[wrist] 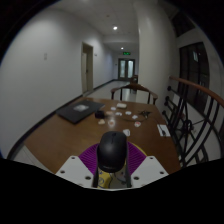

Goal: Arrange mouse

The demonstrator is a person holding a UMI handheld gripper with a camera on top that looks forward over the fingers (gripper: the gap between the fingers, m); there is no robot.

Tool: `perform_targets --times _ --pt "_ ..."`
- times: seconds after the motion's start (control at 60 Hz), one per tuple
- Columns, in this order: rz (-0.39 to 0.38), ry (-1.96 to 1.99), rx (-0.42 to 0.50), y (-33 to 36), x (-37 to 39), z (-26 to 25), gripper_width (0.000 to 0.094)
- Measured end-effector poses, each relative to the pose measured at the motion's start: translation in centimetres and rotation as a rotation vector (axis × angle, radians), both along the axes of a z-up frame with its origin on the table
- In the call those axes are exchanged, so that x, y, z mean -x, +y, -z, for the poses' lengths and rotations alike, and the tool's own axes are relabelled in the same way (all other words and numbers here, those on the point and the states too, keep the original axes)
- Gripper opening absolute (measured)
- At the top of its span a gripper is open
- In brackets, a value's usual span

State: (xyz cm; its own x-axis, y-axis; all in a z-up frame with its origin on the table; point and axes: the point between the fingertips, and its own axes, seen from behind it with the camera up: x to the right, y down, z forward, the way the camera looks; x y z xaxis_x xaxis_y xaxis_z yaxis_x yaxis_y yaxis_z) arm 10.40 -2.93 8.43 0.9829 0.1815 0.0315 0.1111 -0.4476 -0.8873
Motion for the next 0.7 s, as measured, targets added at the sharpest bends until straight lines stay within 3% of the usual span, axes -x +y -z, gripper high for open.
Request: perform_targets --times 0.217,0.333,0.467,0.6,0.7 --pt "0.062 -0.036 0.129 0.3 -1.5 8.7 0.0367" --pt "0.060 0.015 0.167 0.2 -1.4 9.9 0.0410" --pt "0.009 0.022 0.209 -0.3 -1.5 10.0 0.0535" --pt "-0.070 -0.040 0.229 -2.7 -2.5 9.3 0.0840" --pt "-0.082 -0.055 0.230 -5.2 -4.2 8.4 0.0848"
